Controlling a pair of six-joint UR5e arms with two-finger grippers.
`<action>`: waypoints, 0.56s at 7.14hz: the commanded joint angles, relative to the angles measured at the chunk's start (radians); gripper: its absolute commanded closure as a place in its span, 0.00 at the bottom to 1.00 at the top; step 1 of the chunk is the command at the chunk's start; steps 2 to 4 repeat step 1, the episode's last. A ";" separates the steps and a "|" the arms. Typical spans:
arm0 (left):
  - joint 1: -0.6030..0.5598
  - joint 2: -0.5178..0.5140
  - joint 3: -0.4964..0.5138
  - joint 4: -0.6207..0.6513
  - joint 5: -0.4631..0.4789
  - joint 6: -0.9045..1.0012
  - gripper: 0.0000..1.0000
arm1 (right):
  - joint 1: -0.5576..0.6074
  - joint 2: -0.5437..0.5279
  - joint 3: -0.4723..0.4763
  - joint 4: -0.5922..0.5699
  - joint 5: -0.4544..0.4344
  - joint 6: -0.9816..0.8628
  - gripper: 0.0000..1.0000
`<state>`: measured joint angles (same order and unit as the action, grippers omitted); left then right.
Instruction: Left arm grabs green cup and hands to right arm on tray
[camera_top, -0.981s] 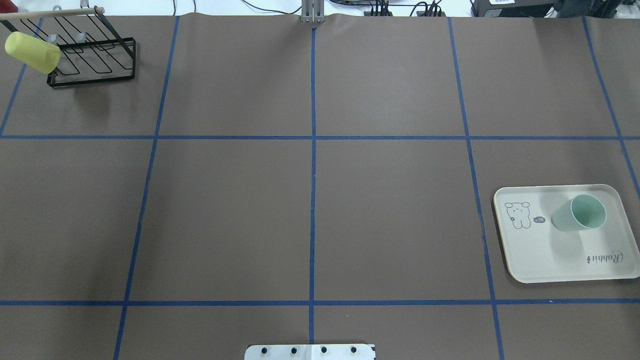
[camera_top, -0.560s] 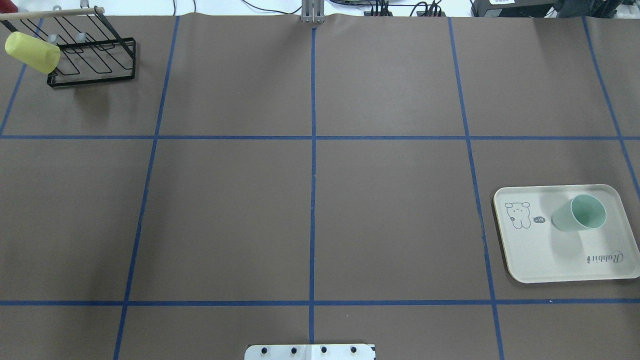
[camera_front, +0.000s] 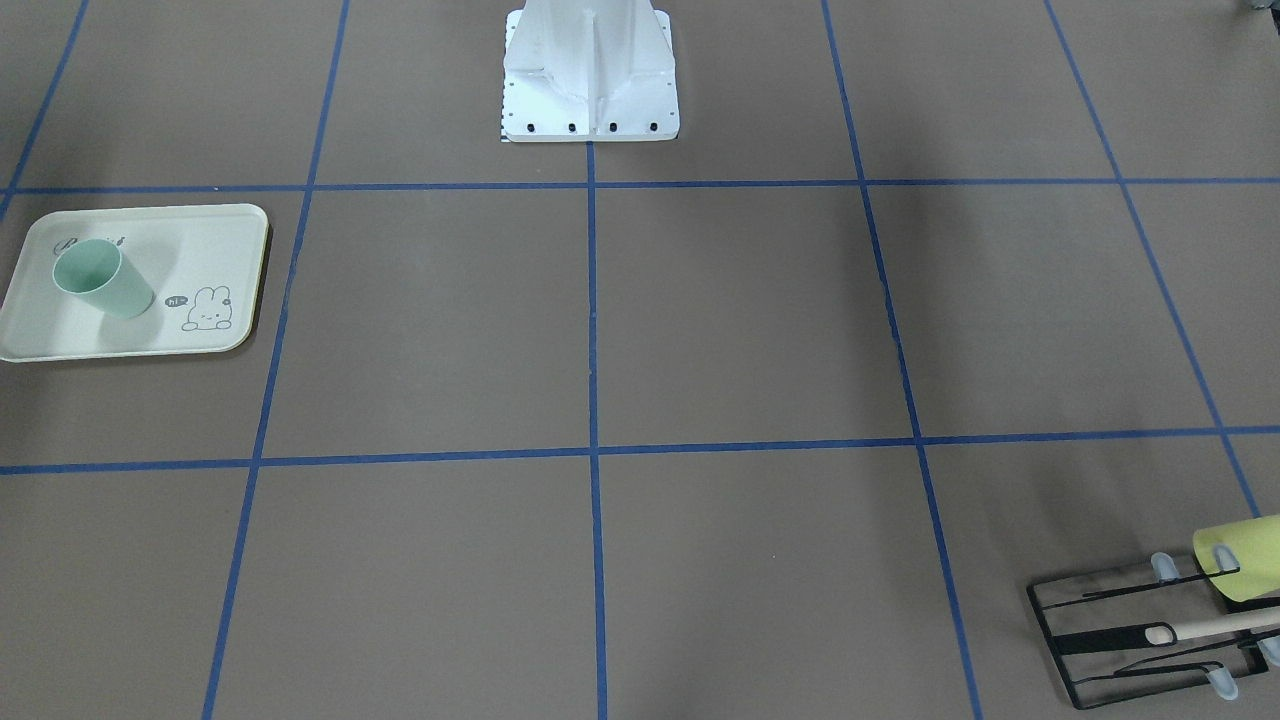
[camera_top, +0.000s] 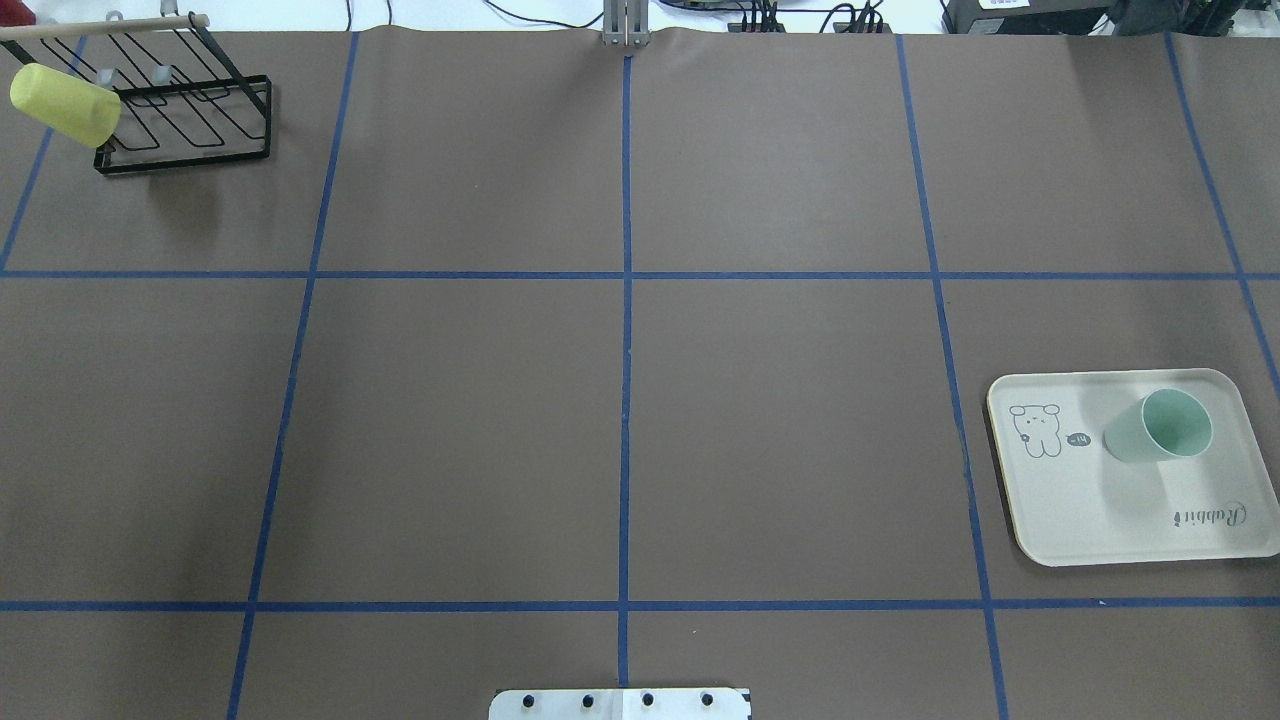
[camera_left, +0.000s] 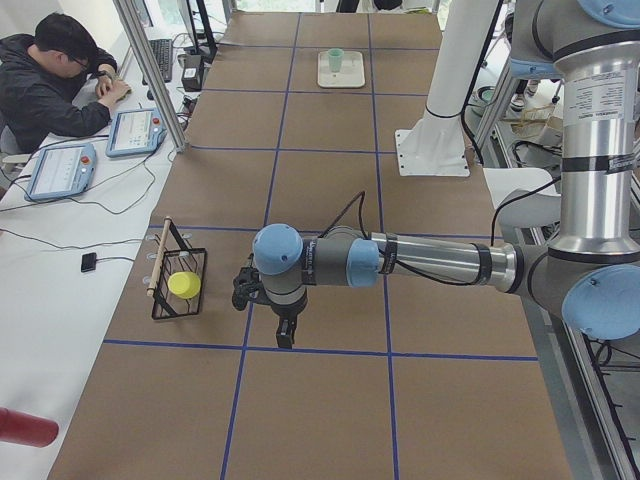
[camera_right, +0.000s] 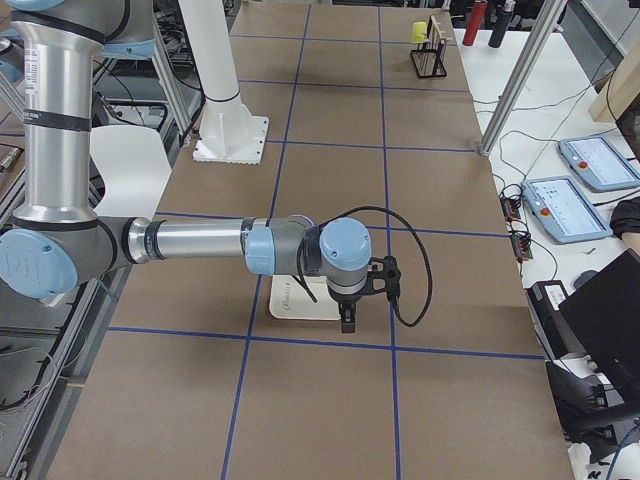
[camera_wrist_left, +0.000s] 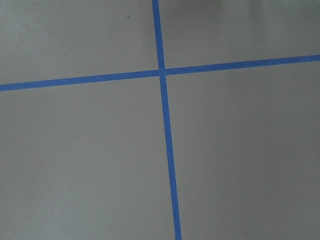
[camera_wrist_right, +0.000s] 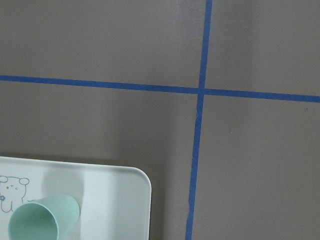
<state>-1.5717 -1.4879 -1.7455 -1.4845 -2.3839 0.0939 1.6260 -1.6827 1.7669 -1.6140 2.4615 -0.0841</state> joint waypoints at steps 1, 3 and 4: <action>-0.001 0.000 0.003 0.001 0.002 0.004 0.00 | 0.000 -0.003 -0.004 0.000 -0.001 0.001 0.01; -0.001 0.000 0.003 0.001 0.002 0.004 0.00 | 0.000 -0.003 -0.004 0.000 -0.001 0.001 0.01; -0.001 0.000 0.003 0.001 0.002 0.004 0.00 | 0.000 -0.003 -0.004 0.000 -0.001 0.001 0.01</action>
